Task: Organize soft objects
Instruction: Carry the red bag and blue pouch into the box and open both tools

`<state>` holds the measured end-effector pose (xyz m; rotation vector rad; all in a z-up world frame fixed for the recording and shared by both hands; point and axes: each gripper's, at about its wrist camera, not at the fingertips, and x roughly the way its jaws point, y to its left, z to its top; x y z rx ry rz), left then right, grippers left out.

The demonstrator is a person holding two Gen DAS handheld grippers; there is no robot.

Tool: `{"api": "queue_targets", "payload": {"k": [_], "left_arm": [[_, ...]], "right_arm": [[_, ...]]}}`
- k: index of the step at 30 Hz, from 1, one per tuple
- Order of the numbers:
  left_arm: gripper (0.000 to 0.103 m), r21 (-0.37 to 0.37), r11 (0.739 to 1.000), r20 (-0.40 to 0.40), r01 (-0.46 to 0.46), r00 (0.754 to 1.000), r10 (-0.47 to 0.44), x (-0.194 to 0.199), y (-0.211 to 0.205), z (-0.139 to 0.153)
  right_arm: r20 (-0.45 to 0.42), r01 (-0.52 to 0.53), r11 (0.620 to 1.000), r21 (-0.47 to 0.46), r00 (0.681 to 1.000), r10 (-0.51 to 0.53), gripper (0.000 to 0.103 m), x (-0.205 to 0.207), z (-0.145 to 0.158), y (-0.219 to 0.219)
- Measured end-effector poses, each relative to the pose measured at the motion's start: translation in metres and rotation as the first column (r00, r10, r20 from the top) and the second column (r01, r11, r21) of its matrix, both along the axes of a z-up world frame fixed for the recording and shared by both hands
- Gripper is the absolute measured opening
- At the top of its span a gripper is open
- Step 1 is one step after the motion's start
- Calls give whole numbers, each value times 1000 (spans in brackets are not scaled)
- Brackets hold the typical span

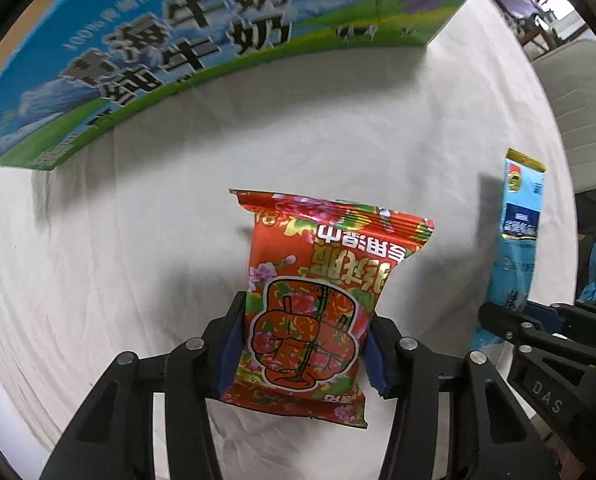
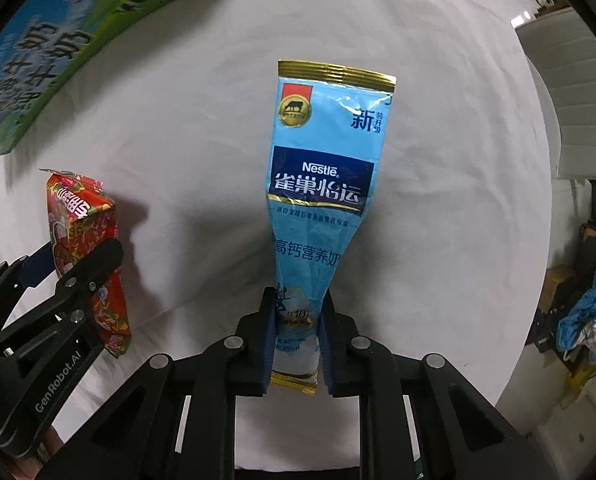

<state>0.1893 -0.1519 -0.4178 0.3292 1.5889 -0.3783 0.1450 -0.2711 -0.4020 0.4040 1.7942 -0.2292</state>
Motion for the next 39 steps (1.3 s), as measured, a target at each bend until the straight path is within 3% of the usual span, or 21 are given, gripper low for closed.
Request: {"api": "queue_targets", "payload": {"k": [4, 11, 17, 21, 26, 31, 39], "left_arm": [[48, -52, 998, 38, -17, 999, 19, -4, 7, 29], [48, -171, 984, 122, -53, 990, 74, 12, 29, 113], [48, -238, 969, 201, -67, 973, 116, 48, 45, 178], [48, -245, 966, 258, -85, 954, 150, 81, 59, 200], [48, -244, 961, 277, -127, 941, 194, 130, 66, 206], [48, -209, 967, 264, -143, 944, 197, 174, 66, 189], [48, -172, 967, 143, -190, 966, 215, 215, 71, 146]], "right_arm": [[51, -19, 999, 32, 999, 18, 19, 0, 29, 0], [182, -84, 992, 92, 981, 66, 19, 11, 106, 0], [317, -169, 980, 101, 940, 129, 19, 48, 183, 6], [391, -225, 970, 97, 904, 171, 19, 78, 217, 21], [417, -267, 963, 46, 881, 224, 19, 134, 231, 37], [381, -275, 960, 44, 893, 238, 19, 187, 205, 53], [286, -284, 959, 17, 920, 268, 19, 245, 140, 69]]}}
